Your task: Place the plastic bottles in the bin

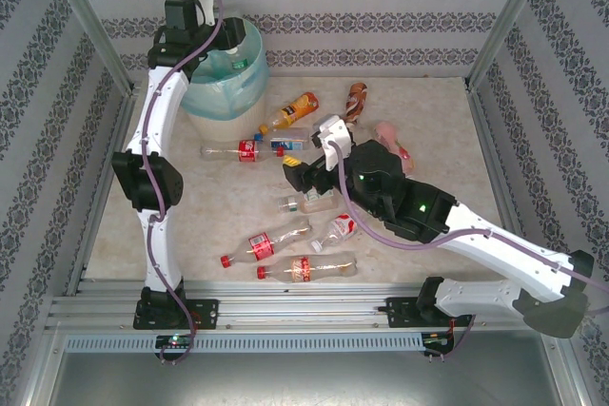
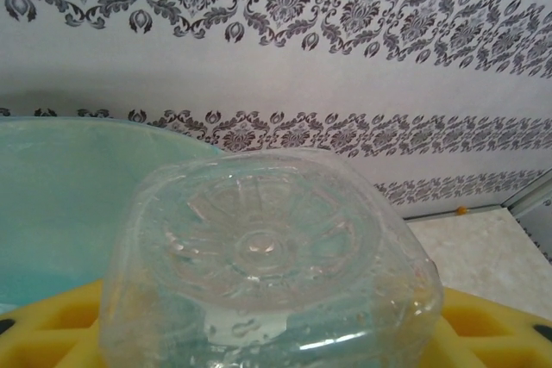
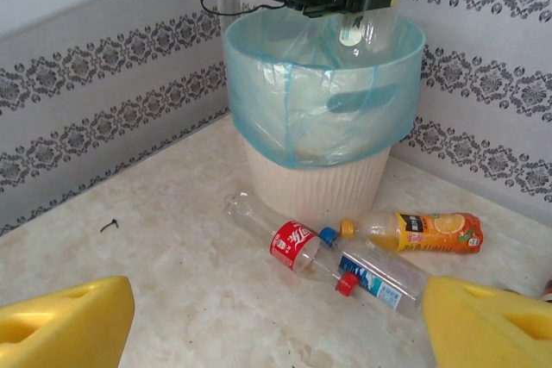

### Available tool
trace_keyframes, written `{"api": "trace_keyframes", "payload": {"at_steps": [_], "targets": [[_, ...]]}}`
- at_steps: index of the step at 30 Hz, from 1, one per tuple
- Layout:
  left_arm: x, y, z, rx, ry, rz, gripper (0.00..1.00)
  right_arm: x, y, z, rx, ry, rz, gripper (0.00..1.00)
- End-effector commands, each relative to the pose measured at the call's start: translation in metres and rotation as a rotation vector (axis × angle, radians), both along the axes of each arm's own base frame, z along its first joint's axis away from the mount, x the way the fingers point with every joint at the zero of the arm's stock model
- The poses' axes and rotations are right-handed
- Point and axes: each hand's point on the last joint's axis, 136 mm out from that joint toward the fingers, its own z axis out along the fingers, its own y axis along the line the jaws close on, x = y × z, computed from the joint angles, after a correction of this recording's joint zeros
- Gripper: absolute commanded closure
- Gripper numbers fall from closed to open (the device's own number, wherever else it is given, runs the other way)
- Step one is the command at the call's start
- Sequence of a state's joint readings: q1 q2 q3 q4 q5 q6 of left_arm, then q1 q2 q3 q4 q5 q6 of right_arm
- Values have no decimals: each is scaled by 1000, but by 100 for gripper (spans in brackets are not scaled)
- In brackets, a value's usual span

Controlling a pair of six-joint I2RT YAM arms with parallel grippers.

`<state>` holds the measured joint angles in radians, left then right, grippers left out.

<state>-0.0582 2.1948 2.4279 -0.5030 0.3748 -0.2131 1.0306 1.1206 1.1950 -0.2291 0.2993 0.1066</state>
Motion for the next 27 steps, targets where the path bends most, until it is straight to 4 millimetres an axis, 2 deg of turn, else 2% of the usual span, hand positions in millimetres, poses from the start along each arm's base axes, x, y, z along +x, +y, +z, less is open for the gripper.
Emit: {"api": "trace_keyframes", "payload": {"at_steps": [1,3,14,27], "targets": [[1,2,9,21,-25,7,37,-1,1,9,35,5,-6,13],[2,3,7,16,-21,11,32,-1,0,7,34,7,-8,13],[2,2,8,-2,-19,11,24,-2,-5,9,33,-4,-16,12],[1,3,8,-5,-11,21,23,-2,-2,9,33,1,-8,12]]}}
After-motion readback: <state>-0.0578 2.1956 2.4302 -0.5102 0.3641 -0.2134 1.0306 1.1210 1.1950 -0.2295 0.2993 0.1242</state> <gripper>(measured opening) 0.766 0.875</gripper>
